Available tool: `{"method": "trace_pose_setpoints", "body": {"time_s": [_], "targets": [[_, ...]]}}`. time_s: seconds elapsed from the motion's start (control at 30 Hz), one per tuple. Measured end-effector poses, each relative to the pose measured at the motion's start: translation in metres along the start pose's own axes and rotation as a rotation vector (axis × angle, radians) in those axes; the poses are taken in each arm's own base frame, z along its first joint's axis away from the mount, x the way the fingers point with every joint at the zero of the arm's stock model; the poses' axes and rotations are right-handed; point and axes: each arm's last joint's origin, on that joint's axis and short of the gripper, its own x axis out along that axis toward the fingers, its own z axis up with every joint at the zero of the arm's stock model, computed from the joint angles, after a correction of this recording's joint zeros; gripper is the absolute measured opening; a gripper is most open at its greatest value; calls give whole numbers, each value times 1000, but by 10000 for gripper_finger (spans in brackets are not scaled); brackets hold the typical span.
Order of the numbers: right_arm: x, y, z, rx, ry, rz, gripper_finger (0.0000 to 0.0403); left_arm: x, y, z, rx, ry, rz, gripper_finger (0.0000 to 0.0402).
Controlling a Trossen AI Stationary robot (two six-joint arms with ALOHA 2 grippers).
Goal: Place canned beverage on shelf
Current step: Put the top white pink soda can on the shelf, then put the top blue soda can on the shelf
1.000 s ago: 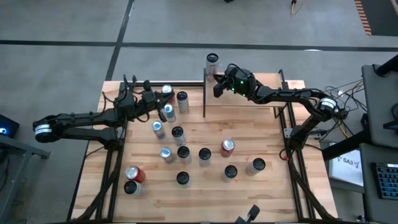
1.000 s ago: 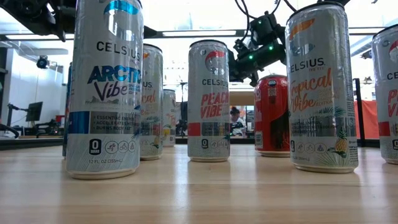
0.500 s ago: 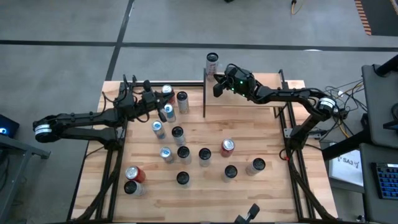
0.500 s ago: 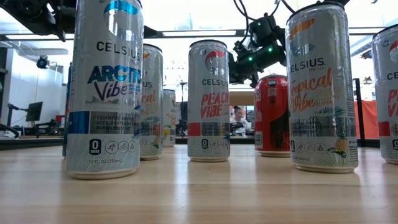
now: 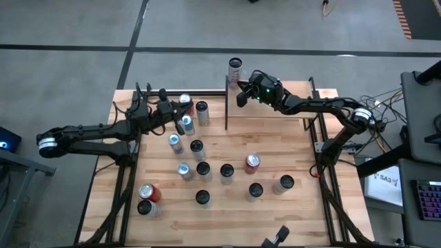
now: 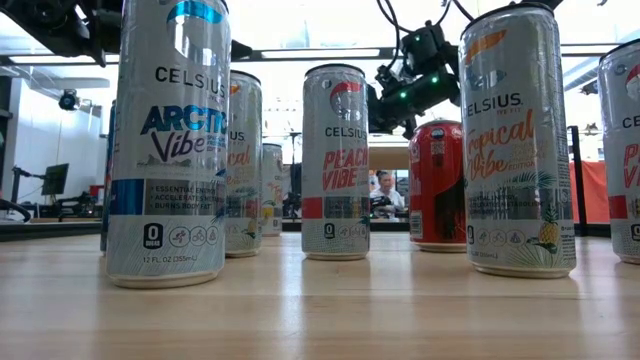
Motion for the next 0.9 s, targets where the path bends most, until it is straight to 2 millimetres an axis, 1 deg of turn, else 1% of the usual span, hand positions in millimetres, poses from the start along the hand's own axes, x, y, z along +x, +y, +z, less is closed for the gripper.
{"method": "trace_pose_setpoints", "body": {"time_s": [0.1,0.2,0.37,0.47,0.67,0.8,0.9], "targets": [[-9,8,6,23,5,25,13,0,0,1,-69,-6,-1,0],[-23,23,14,23,28,68,13,-1,-2,-1,-142,9,-43,0],[-57,49,31,11,49,155,13,-2,-12,1,-221,-2,-250,0],[-79,62,37,20,81,209,13,-3,-18,2,-271,0,-304,0],[-115,93,40,3,125,342,13,-8,-37,8,-317,-12,-409,0],[-132,115,38,-17,130,440,13,-10,-50,22,-337,-34,-483,0],[-142,129,35,-31,138,501,13,-8,-52,33,-390,59,-512,0]]}}
